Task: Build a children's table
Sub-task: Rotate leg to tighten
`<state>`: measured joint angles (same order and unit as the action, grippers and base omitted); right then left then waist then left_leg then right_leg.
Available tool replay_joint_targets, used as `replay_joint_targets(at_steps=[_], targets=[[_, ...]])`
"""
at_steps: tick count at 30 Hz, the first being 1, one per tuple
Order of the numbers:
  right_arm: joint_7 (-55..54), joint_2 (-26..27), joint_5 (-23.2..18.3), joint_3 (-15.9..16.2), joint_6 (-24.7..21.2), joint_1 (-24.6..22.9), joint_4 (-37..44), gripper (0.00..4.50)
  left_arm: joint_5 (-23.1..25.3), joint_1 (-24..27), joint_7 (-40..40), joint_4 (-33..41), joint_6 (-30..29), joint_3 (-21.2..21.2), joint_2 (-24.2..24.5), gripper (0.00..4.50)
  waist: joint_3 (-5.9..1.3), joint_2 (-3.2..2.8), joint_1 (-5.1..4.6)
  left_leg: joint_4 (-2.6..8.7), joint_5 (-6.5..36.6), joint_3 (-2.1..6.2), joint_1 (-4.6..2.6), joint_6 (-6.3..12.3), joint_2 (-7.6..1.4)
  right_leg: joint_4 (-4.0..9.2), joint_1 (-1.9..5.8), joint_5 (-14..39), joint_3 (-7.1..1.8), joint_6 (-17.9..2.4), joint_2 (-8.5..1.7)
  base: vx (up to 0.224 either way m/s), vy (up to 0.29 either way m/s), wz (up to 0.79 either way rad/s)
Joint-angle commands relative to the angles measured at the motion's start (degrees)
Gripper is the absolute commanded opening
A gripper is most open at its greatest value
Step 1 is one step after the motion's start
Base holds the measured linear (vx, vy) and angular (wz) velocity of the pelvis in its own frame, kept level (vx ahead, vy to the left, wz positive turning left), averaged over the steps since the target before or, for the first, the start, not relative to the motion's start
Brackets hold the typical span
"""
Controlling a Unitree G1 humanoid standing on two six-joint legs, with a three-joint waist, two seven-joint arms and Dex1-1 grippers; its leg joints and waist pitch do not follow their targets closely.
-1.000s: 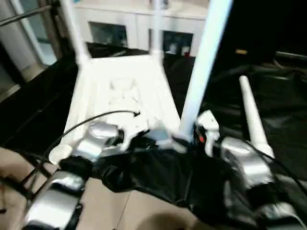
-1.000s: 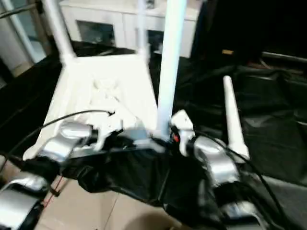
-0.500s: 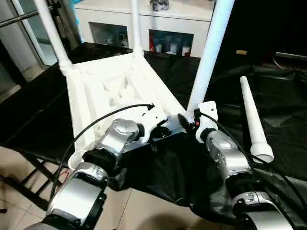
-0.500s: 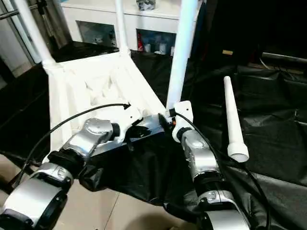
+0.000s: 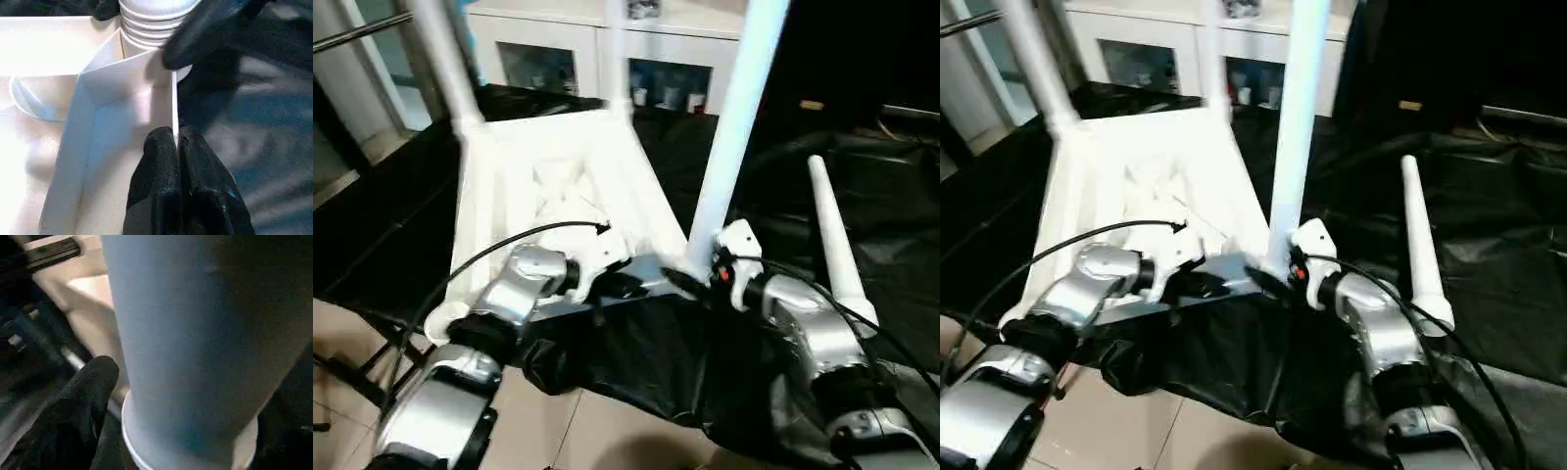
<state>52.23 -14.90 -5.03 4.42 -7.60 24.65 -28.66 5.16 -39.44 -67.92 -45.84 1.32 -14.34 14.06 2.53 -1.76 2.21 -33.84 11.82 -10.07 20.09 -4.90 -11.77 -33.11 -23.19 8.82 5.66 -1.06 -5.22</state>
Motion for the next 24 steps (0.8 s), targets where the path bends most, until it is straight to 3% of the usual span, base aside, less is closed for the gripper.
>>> replay_joint_targets(at_steps=[1, 9, 13, 18, 19, 20, 24], targets=[[6.9, 1.2, -2.2, 5.6, -1.8, -0.6, 3.4, 3.51, -2.4, -0.3, -2.6, 3.0, 1.7, -1.2, -1.5, 0.0, -3.49, 0.5, 0.15, 3.99, 9.3, -0.08, 0.26, 6.08, -1.56, 3.37, 3.48, 13.8, -2.71, -13.5, -3.06, 0.0, 0.0, 0.0], [9.0, 0.1, -2.0, 6.1, -2.5, -1.4, 4.4, 3.02, -2.0, -0.3, -4.0, 2.6, 2.2, -1.0, 0.0, 0.0, -3.53, 0.58, 0.32, 3.99, 9.1, -0.03, 0.17, 5.06, -1.52, 3.52, 3.33, 15.6, -2.77, -12.7, -3.23, 0.0, 0.0, 0.0], [3.6, 3.0, -1.4, 4.9, -2.4, -1.7, 3.4, 2.79, -2.2, -0.3, -1.3, 2.7, 1.3, -0.4, -1.5, 0.0, -3.55, 0.67, 0.35, 3.94, 8.1, -0.05, 0.25, 5.25, -1.52, 3.38, 3.33, 14.6, -2.78, -12.8, -3.2, 0.0, 0.0, 0.0], [-6.1, 6.7, 0.8, 3.1, -1.5, -0.3, -1.0, 2.76, -1.2, -2.1, 5.7, 0.3, 0.2, 0.7, -4.3, 0.0, -3.05, 0.74, -0.49, 4.27, 12.1, 0.12, -0.06, 2.89, -1.13, 4.5, 2.89, 23.8, -2.61, -10.2, -3.19, 0.0, 0.0, 0.0], [-14.2, 9.8, 1.9, 1.2, -0.8, 1.0, -4.3, 2.76, -0.5, -3.8, 11.2, -1.8, -0.7, 1.5, -6.5, 0.0, -3.02, 1.0, -0.66, 4.31, 12.6, 0.19, 0.01, 2.67, -1.05, 4.79, 2.93, 26.0, -2.54, -9.1, -3.26, 0.0, 0.0, 0.0], [-14.3, 9.8, 1.9, 1.2, -0.8, 1.1, -4.4, 2.75, -0.5, -3.8, 11.3, -1.8, -0.7, 1.6, -6.6, 0.0, -2.91, 0.83, -0.83, 4.25, 13.5, 0.17, -0.41, 2.23, -0.89, 5.2, 2.48, 28.4, -2.5, -8.2, -3.21, 0.0, 0.0, 0.0], [-26.3, 15.7, 0.4, -3.4, -1.2, 3.9, -9.3, 2.75, 0.0, -6.8, 20.3, -4.8, -2.4, 2.8, -11.0, 0.0, -2.95, 0.9, -0.8, 4.23, 13.1, 0.22, -0.38, 2.48, -0.78, 5.62, 2.39, 30.0, -2.39, -7.0, -3.23, 0.0, 0.0, 0.0]])
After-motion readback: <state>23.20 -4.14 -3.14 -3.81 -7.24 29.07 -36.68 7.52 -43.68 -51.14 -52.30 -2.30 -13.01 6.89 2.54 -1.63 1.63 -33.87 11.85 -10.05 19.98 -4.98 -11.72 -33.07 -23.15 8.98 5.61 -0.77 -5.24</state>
